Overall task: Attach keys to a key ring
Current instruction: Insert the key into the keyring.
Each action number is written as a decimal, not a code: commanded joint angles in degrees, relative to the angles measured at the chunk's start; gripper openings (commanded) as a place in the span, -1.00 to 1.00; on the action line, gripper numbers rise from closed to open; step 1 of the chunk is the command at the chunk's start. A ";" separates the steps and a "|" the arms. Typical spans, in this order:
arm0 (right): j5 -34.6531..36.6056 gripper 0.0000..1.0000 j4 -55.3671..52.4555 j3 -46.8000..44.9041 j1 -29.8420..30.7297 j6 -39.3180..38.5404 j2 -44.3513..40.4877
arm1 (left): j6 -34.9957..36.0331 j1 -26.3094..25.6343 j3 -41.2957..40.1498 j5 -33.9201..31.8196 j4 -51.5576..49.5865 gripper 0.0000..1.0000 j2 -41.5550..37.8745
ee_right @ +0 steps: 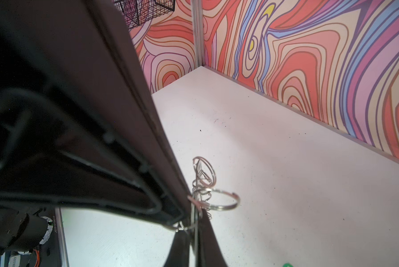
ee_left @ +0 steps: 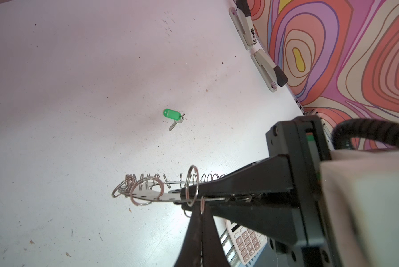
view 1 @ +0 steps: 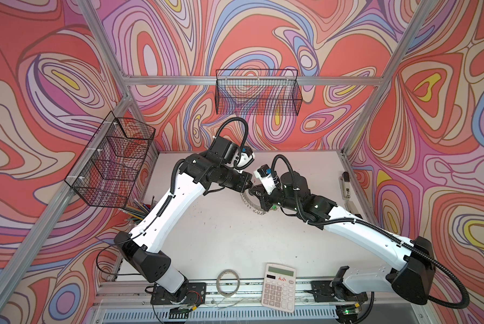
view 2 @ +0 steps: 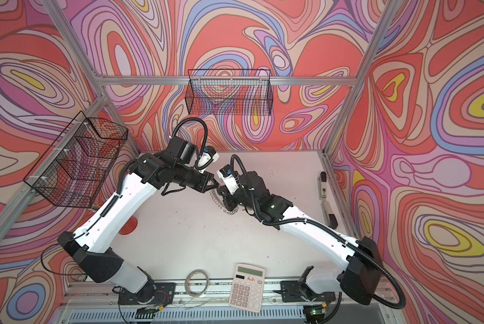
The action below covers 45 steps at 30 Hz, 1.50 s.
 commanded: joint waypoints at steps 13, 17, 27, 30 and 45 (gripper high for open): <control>-6.41 -1.00 2.41 -0.35 -1.66 14.64 1.78 | -13.86 5.14 -22.98 1.74 23.45 -0.25 -17.93; -6.05 -1.00 4.29 -1.57 -1.66 15.99 0.96 | -25.09 5.10 -34.21 4.96 39.01 -0.30 -20.41; -4.93 -1.00 7.04 -2.59 -1.66 17.03 0.82 | -33.25 5.14 -41.68 7.37 50.02 -0.34 -19.99; -5.10 -1.00 7.28 -2.55 -1.66 17.05 1.19 | -33.94 5.17 -42.47 7.65 50.73 -0.34 -19.65; -4.84 -1.00 7.19 -1.85 -1.66 16.38 2.00 | -33.95 5.15 -41.23 8.43 50.39 -0.90 -18.50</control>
